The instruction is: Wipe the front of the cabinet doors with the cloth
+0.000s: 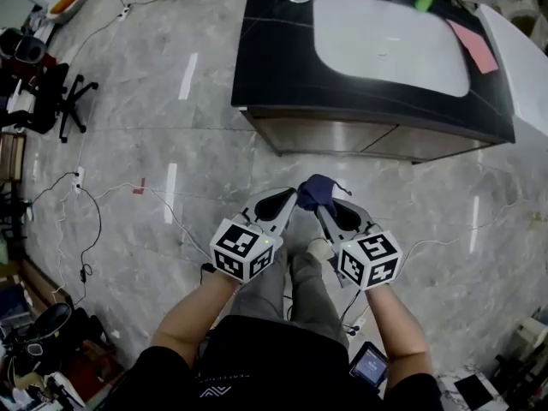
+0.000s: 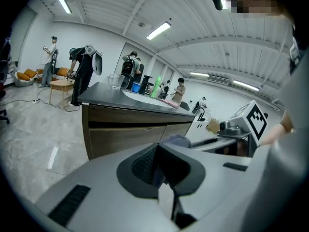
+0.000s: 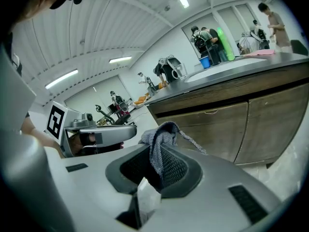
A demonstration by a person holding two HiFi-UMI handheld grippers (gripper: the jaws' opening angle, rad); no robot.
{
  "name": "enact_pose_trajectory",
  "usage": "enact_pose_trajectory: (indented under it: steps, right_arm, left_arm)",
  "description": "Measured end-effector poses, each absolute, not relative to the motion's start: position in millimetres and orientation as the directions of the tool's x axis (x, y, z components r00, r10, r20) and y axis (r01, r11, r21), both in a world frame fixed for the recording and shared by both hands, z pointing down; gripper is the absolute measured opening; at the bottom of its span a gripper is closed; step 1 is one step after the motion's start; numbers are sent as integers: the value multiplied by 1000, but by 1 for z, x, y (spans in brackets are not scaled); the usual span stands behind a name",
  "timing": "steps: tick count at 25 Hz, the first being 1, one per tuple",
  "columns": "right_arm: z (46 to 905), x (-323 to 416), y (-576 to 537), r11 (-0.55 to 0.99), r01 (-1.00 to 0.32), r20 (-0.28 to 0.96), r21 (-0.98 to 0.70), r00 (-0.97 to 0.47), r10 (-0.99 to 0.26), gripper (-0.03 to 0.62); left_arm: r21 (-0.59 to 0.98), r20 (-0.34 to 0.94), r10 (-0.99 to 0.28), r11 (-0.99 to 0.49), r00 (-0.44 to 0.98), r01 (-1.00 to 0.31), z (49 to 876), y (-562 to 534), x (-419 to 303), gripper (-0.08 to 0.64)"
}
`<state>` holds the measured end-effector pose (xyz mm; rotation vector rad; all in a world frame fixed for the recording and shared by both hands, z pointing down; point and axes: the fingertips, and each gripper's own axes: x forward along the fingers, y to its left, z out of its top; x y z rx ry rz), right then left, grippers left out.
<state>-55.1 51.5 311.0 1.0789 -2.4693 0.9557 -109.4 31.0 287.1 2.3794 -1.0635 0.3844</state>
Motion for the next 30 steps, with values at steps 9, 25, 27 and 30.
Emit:
enact_pose_trajectory:
  steps: [9,25,27,30]
  right_arm:
    - [336,-102,28,530,-738,498,-417,-674,-546,67]
    - [398,-172,-55,462,-807,521,-369,-591,-616,67]
    - [403,-176,-61,467,-808,526,-360,-589,-613,67]
    - [407,-176,-73,463,-811,525,-359,-585,-618,67]
  left_arm:
    - [347,443,-670,-485,596,-803,320,21,-154,0]
    - [383,464,-682,-421,566,-822,391,-26,-232,0]
    - [380,471,-698,-391,539,-839,399,-31,-240,0]
    - [392,484,-704,-356,520,-848,404,-36,-238,0]
